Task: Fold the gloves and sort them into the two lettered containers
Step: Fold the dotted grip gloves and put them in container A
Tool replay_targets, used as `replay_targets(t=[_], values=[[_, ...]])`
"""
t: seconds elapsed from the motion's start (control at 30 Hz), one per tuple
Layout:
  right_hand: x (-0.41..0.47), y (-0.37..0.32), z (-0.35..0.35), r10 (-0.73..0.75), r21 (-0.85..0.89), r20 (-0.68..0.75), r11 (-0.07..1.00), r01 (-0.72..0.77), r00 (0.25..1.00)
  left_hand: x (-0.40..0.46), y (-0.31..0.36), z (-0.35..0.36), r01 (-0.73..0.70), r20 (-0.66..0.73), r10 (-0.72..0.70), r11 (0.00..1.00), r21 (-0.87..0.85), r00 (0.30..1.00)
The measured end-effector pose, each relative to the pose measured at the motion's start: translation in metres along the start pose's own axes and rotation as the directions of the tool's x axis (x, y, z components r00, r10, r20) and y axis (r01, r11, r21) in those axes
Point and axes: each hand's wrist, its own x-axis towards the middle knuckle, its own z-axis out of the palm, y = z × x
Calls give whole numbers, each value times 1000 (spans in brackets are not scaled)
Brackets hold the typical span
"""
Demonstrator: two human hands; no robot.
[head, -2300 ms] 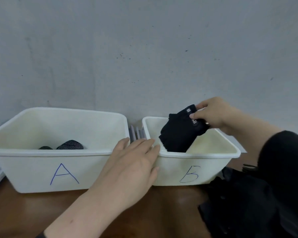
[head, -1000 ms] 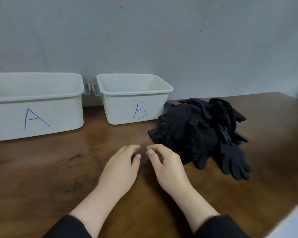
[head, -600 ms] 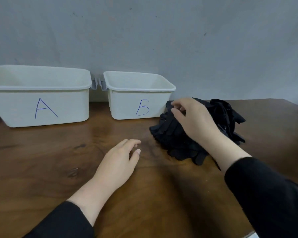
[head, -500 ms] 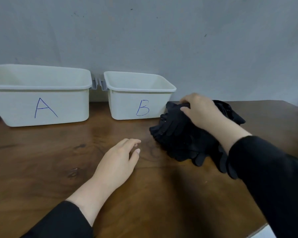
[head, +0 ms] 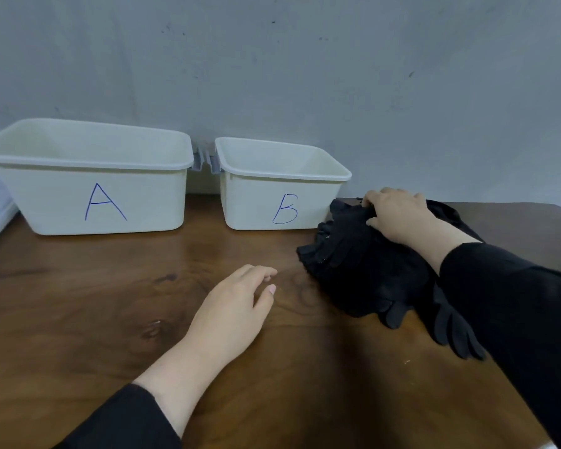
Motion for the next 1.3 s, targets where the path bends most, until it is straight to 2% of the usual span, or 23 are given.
replay_targets(t=[0.07, 0.17, 0.33, 0.43, 0.5, 0.53, 0.6, 0.67, 0.73, 0.77, 0.8, 0.87, 0.93, 1.03, 1.07, 1.1, 1.2, 1.27, 1.3], values=[[0, 0, -1, -9, 11, 28, 1000, 9, 1000, 0, 0, 0, -5, 7, 5, 1000, 14, 1000], [1, 2, -3, -5, 87, -3, 996, 6, 1000, 1, -1, 0, -6, 15, 6, 1000, 19, 1000], [-1, 3, -34, 45, 361, -74, 932, -15, 996, 1, 0, -1, 5, 16, -5, 1000, 14, 1000], [-14, -7, -69, 115, 653, -159, 757, 17, 981, 0, 2, -3, 18, -9, -18, 998, -52, 1000], [-25, -20, -91, 128, 786, -195, 614, 76, 972, 0, 7, -7, 66, -43, -79, 966, -249, 996], [-31, -28, -99, 117, 823, -200, 559, 102, 973, 0, 11, -10, 101, -52, -132, 916, -388, 990], [-45, -47, -108, 89, 869, -187, 479, 123, 978, 2, 19, -17, 185, -14, -265, 710, -680, 964], [-60, -70, -108, 28, 919, -135, 379, 114, 990, 3, 25, -25, 283, 164, -328, 358, -890, 931], [-76, -94, -103, -85, 960, -69, 264, 89, 994, -1, 28, -32, 379, 376, -276, -45, -924, 885], [-84, -105, -100, -152, 975, -42, 210, 74, 987, -5, 29, -37, 405, 441, -230, -187, -895, 868], [-90, -116, -97, -213, 984, -19, 171, 57, 977, -9, 30, -41, 406, 465, -194, -277, -871, 864], [-101, -135, -92, -300, 986, 6, 164, 45, 954, -15, 29, -50, 351, 436, -227, -334, -875, 871], [-108, -151, -89, -333, 967, 13, 244, 73, 943, -18, 23, -60, 284, 374, -379, -274, -919, 846], [-106, -165, -84, -310, 927, -18, 351, 132, 950, -13, 9, -89, 251, 221, -549, -21, -968, 806], [-103, -170, -84, -290, 941, -26, 316, 121, 957, -8, 6, -103, 245, 152, -568, 91, -965, 809], [-102, -176, -85, -259, 969, -32, 230, 94, 965, -1, 1, -119, 237, 83, -562, 206, -949, 823], [-99, -196, -74, -139, 999, 32, -18, -34, 990, 23, -13, -164, 169, -83, -504, 434, -885, 859], [-105, -210, -51, -176, 990, 134, -18, -139, 975, 29, -29, -179, 228, -211, -524, 651, -724, 825], [-109, -215, -34, -217, 984, 179, 45, -174, 959, 26, -37, -180, 280, -273, -519, 751, -598, 810]])
